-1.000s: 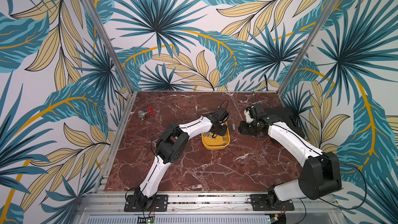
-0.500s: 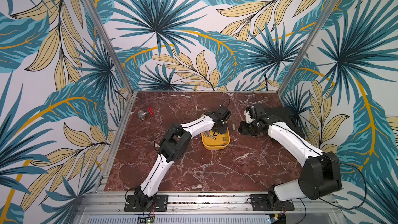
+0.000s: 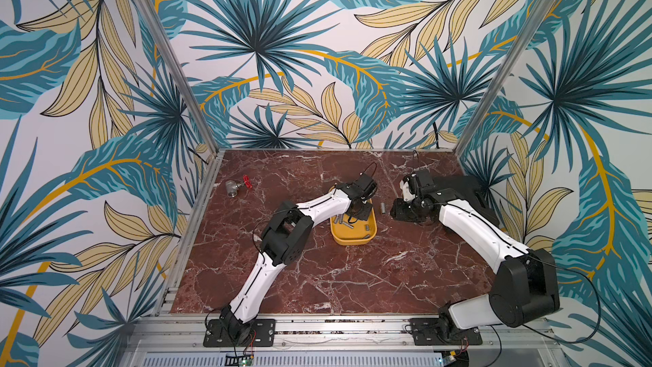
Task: Take out the socket from the storage box
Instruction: Pick up the socket head from the storage box, then place the socket head at the center of the board.
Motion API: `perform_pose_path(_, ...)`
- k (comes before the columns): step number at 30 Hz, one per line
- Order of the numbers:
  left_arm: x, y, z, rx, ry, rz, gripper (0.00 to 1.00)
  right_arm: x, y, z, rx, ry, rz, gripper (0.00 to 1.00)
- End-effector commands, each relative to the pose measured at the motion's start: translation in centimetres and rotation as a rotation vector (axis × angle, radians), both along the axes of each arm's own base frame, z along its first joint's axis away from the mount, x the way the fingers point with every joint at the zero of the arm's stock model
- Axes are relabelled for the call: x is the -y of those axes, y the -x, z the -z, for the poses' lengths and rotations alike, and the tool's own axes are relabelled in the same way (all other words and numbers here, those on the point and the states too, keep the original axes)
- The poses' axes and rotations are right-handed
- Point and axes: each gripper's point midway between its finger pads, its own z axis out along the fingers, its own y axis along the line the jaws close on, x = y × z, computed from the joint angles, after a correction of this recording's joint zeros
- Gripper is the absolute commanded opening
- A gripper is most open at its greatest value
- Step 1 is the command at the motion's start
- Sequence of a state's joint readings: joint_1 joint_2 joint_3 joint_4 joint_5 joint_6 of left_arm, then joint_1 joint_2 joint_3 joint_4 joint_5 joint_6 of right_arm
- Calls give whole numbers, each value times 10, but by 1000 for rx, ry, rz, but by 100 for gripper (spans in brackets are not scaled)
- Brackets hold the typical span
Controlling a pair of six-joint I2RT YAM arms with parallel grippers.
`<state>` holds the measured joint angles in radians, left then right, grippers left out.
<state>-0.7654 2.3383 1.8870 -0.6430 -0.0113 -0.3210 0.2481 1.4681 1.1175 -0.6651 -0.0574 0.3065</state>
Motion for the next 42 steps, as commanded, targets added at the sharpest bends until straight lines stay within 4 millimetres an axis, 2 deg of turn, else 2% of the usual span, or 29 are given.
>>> perform_pose_path(1,-13,13,15,-30,-58,8,21,3,8,5,-29,5,2,46)
perform_pose_path(5,-17,15,15,-29,-66,7,16,3,7,6,-31,4,6,46)
perform_pose_path(8,-18,13,3,-1,-54,-4,14,2,8,4,-26,2,6,46)
perform_pose_path(13,-14,6,-46,78,18,-8,13,4,9,0,-15,5,8,46)
perform_pose_path(16,-21,-4,-81,149,47,-31,12,4,9,-1,-14,7,7,46)
perform_pose_path(20,-44,-13,-118,191,94,-75,13,5,10,-3,-9,9,4,46)
perform_pose_path(22,-66,-19,-129,212,94,-113,12,5,11,-4,-9,10,6,46)
perform_pose_path(24,-93,-24,-132,217,84,-165,12,5,11,-4,-7,10,6,46)
perform_pose_path(27,-139,-26,-124,193,53,-244,13,4,11,-3,-7,3,5,46)
perform_pose_path(32,-202,-18,-86,114,7,-363,13,1,10,-1,-8,-12,4,46)
perform_pose_path(37,-226,-13,-57,63,-7,-408,13,2,11,0,-10,-9,2,46)
perform_pose_path(42,-227,-10,-31,0,-19,-407,12,2,11,2,-13,-11,2,46)
